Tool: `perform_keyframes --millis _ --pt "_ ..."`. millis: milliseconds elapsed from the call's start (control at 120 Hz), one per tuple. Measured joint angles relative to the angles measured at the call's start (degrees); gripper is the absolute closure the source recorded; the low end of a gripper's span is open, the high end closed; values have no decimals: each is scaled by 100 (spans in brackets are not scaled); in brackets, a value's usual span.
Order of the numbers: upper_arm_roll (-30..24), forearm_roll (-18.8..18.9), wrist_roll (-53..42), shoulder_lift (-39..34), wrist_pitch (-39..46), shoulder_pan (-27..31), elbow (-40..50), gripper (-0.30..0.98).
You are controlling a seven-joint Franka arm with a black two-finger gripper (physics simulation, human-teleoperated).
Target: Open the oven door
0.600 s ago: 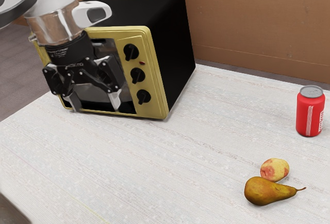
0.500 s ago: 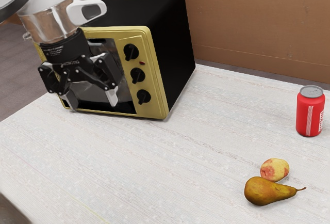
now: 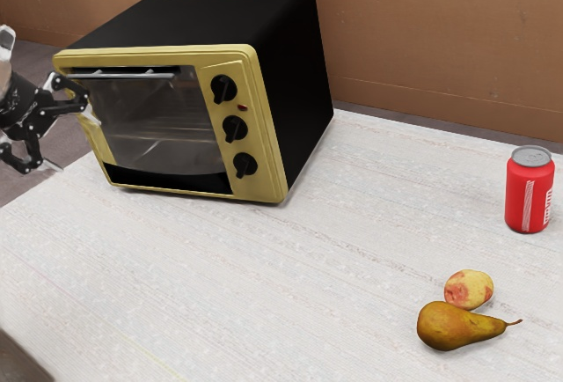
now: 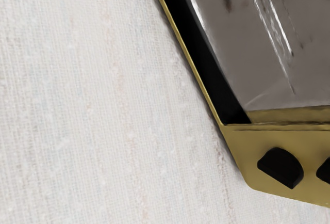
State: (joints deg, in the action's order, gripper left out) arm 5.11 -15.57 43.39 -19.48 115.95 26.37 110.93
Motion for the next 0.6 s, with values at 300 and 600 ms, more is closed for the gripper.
perform_keyframes --millis 300,600 --pt "-3 -228 353 1412 1655 352 -1148 0" --pt "-455 -284 557 1700 2049 969 -1244 0"
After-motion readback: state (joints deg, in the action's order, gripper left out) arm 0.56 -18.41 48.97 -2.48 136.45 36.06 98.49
